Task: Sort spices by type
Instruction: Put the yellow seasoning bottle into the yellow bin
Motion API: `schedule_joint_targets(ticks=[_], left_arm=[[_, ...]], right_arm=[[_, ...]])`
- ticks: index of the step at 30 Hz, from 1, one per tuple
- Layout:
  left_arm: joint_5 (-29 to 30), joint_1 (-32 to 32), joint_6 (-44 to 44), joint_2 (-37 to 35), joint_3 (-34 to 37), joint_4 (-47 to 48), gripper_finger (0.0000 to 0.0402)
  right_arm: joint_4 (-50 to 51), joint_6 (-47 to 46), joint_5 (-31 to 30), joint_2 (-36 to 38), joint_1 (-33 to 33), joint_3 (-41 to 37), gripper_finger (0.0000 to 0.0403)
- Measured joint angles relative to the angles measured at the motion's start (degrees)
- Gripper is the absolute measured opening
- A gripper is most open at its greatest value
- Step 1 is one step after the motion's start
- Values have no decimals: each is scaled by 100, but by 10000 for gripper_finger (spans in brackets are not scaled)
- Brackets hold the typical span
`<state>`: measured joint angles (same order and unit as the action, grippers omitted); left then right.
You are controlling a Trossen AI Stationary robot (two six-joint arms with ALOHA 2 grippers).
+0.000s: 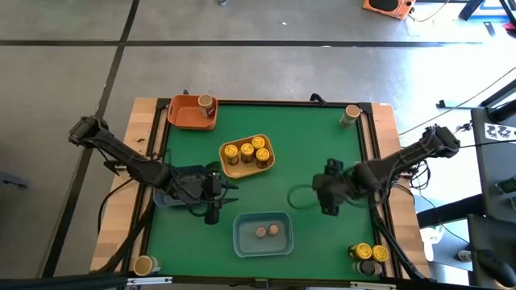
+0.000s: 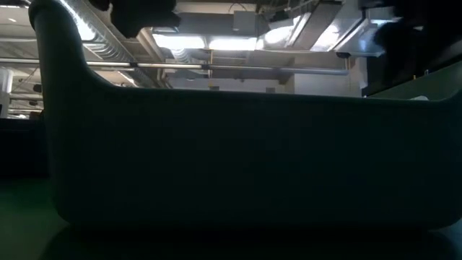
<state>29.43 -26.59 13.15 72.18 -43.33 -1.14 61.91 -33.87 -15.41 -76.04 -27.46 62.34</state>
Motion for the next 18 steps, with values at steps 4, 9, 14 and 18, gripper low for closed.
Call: schedule_joint_targets(ticks=[4,9,14,18], left_arm=[[0,0,-21,389,0,-563,172],[-7,0,20,716,0,-1066,168],[-208,-51,18,955,-63,-1618,167],[-239,-171,22,1217,-85,-2040,168]], right_arm=[[98,-831,232,52,-727,-84,337],[92,-2033,542,106,-1397,-82,337],[-295,-3023,587,79,-1794,-84,337],[-621,-3285,1267,75,-1932,-19,337]])
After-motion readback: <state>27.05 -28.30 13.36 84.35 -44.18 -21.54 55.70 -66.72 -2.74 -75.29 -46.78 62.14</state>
